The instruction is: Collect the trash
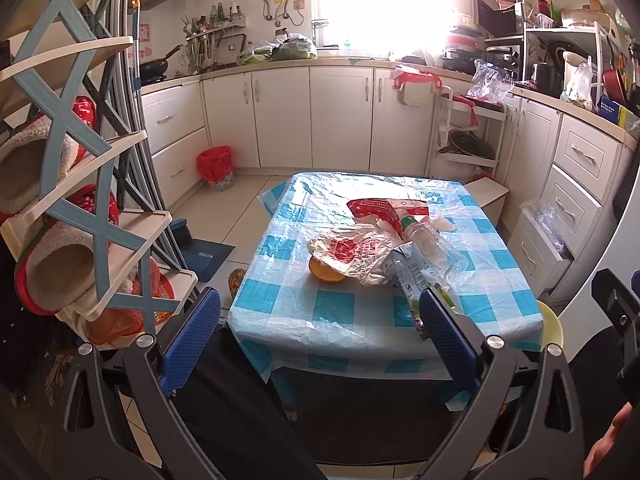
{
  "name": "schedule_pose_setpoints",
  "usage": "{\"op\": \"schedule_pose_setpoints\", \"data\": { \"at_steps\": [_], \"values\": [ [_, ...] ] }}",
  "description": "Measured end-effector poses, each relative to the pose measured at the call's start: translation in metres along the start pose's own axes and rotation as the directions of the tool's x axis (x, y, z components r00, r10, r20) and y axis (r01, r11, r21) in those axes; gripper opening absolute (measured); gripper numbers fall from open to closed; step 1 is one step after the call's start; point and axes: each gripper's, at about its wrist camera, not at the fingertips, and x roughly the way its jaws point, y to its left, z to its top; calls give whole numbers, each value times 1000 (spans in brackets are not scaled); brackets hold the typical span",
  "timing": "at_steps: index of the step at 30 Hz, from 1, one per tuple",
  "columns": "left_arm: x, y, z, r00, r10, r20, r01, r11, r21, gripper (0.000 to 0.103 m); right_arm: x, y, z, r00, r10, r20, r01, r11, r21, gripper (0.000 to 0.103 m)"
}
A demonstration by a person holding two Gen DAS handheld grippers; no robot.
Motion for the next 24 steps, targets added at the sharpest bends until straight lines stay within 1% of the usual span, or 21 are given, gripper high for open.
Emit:
{"op": "schedule_pose_setpoints", "data": {
  "at_steps": [24],
  "values": [
    [0, 0, 0, 1000, 1, 0, -1, 1000, -1, 95, 0, 0, -7, 1000, 11, -12, -11, 1000, -4, 96]
  ]
}}
